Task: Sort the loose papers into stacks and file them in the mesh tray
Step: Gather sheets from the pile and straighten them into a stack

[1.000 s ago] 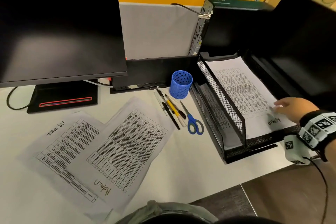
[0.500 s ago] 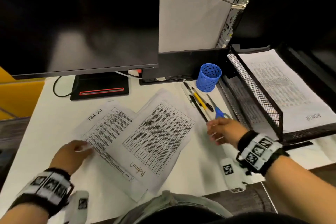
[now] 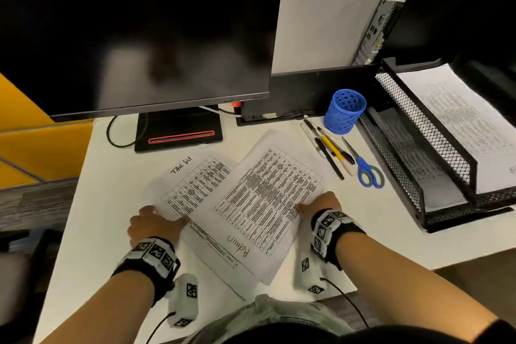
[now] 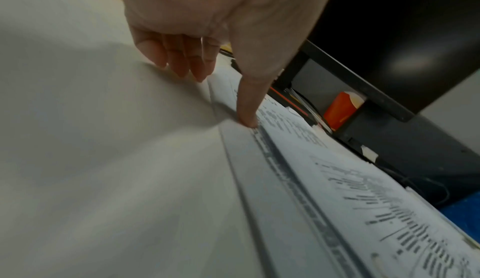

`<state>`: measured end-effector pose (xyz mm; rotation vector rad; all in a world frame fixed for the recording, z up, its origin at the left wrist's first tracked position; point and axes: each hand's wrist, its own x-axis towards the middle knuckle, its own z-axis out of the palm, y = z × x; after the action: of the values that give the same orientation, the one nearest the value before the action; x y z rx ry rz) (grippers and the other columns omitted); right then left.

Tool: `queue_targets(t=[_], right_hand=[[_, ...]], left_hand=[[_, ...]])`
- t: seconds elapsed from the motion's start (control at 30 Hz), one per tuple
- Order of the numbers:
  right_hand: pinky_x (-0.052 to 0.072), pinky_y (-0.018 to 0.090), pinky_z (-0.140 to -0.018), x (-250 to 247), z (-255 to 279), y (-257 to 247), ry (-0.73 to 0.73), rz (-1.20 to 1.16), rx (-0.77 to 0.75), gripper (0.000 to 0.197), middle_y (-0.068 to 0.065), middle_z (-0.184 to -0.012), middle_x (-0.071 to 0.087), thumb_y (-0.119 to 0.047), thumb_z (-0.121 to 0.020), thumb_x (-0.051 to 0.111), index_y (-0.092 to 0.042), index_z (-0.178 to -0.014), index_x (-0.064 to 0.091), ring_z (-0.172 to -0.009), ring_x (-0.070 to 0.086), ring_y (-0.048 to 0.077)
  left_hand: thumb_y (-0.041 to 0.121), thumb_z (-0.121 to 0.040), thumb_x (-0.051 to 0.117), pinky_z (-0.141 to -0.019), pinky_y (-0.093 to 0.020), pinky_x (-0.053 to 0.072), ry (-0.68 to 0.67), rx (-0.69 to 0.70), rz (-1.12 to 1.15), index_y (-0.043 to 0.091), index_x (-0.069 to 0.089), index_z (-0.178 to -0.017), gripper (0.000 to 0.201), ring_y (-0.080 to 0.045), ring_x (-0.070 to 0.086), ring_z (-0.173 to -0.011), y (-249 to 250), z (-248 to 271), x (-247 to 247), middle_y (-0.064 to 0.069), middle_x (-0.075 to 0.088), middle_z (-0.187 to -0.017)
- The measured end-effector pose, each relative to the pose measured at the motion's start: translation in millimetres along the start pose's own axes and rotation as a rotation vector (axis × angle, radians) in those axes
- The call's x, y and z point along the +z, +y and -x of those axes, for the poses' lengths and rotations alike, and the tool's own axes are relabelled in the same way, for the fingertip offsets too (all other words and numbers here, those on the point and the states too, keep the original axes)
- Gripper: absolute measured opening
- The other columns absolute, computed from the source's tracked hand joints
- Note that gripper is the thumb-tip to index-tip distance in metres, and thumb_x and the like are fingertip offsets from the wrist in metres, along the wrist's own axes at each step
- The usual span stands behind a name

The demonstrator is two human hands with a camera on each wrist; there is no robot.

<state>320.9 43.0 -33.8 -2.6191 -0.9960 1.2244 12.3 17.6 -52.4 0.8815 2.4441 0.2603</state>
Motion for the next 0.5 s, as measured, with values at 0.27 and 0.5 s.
queue_targets(t=[0.27, 0.5], right_hand=[[0.047, 0.03, -0.091, 5.6, 12.3, -9.2, 0.001, 0.177, -0.047, 0.053, 0.013, -0.113, 0.062, -0.041, -0.086, 0.06, -0.001, -0.12, 0.057, -0.117, 0.057, 0.029], [0.053, 0.039, -0.086, 3.8, 9.9, 10.0, -0.026, -0.205, -0.091, 0.036, 0.017, -0.106, 0.065, -0.02, -0.079, 0.071, -0.002, -0.108, 0.06, -0.099, 0.062, 0.033]], left_hand=[[0.043, -0.075, 0.072, -0.088, -0.041, 0.052, -0.167, 0.131, -0.102, 0.006, 0.059, -0.115, 0.056, -0.034, 0.06, -0.101, 5.7, -11.6, -10.4, -0.016, 0.062, -0.111], [0.012, -0.094, 0.048, -0.097, -0.038, 0.038, -0.168, 0.213, 0.188, -0.002, 0.046, -0.128, 0.037, -0.038, 0.05, -0.12, -3.5, -26.3, -31.0, -0.024, 0.052, -0.132]])
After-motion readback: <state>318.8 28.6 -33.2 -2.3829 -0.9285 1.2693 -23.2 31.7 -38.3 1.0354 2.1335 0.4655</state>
